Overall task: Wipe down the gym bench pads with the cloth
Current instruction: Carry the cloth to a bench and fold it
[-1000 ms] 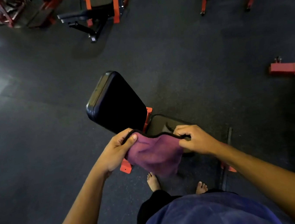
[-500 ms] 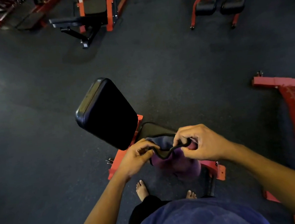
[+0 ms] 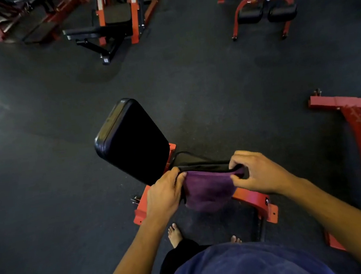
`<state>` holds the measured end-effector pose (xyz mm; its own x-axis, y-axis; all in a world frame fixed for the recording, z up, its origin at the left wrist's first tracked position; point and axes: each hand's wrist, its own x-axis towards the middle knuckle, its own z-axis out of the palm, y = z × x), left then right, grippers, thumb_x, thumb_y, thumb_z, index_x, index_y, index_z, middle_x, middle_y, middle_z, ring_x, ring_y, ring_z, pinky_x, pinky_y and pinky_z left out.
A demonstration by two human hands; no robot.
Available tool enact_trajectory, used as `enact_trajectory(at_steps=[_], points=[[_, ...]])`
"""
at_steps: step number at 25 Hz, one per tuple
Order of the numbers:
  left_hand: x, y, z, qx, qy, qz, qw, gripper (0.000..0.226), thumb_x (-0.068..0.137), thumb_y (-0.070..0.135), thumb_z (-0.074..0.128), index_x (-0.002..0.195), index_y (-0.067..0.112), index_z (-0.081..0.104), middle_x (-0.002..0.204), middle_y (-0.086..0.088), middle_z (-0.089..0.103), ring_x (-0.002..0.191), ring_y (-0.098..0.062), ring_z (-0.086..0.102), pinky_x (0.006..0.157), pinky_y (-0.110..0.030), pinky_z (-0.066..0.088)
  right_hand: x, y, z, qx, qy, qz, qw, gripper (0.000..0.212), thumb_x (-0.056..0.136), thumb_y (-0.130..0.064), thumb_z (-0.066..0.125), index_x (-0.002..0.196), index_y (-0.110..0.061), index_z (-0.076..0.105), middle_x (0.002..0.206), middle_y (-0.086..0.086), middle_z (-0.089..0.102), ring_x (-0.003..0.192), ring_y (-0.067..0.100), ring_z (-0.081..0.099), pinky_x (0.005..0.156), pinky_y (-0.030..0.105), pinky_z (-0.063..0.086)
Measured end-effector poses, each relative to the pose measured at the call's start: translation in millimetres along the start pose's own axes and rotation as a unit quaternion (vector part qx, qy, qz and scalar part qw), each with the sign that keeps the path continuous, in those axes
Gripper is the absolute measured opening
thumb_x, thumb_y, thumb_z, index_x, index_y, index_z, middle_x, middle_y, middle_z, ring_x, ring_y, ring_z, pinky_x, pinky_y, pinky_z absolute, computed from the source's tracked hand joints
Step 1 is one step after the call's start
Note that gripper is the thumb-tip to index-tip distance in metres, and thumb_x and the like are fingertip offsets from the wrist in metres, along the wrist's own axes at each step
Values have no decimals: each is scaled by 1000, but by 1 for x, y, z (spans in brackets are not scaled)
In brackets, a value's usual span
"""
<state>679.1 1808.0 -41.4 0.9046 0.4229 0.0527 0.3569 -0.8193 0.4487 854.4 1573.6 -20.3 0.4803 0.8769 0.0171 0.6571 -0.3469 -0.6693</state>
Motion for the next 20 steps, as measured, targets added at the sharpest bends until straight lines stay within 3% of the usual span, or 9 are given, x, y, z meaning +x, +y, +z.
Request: enact_trajectory(at_steps=[3, 7, 9, 12, 15, 20], points=[[-5, -5, 5, 28, 64, 30, 997, 38, 108, 46, 36, 89, 19, 55, 86, 2, 61, 80, -20, 62, 64, -37, 49, 5, -9, 3, 13, 18, -9, 1000, 17, 91, -29, 76, 92, -30, 59, 96, -18, 49, 91, 0, 54, 75, 15, 41], [-3, -18, 5, -37, 96, 50, 993, 27, 104, 34, 57, 100, 12, 73, 116, 2, 65, 101, -4, 59, 81, -7, 41, 16, -18, 2, 34, 74, -18, 997, 15, 87, -12, 79, 90, -21, 67, 108, -11, 50, 103, 2, 56, 87, 11, 42], [-4, -18, 1, -74, 125, 51, 988, 19, 99, 28, 68, 96, 11, 77, 117, 4, 66, 102, 6, 56, 84, 1, 38, 20, -16, -2, 35, 74, -23, 996, 15, 87, -11, 79, 91, -20, 67, 111, -9, 57, 107, -3, 57, 91, 13, 43], [-6, -11, -5, -135, 160, 22, 978, 29, 89, 39, 71, 75, 15, 71, 110, 12, 65, 99, 13, 57, 80, -4, 42, 21, -7, -8, 22, 49, 1, 999, 16, 90, -17, 77, 93, -27, 66, 98, -17, 64, 96, -3, 60, 79, 21, 46], [-11, 0, -9, -144, 168, 54, 974, 24, 82, 30, 69, 69, 19, 53, 104, 11, 66, 96, 9, 60, 78, -9, 44, 20, -6, -8, 18, 19, 28, 999, 18, 92, -22, 74, 92, -33, 61, 93, -19, 65, 91, -3, 60, 71, 17, 42], [-14, 1, -16, -135, 135, 44, 981, 23, 79, 26, 65, 73, 21, 44, 86, 11, 62, 83, -12, 65, 65, -42, 51, 21, -8, 7, 69, 20, 49, 996, 22, 94, -23, 73, 92, -33, 54, 89, -13, 64, 86, 4, 62, 72, 31, 49]])
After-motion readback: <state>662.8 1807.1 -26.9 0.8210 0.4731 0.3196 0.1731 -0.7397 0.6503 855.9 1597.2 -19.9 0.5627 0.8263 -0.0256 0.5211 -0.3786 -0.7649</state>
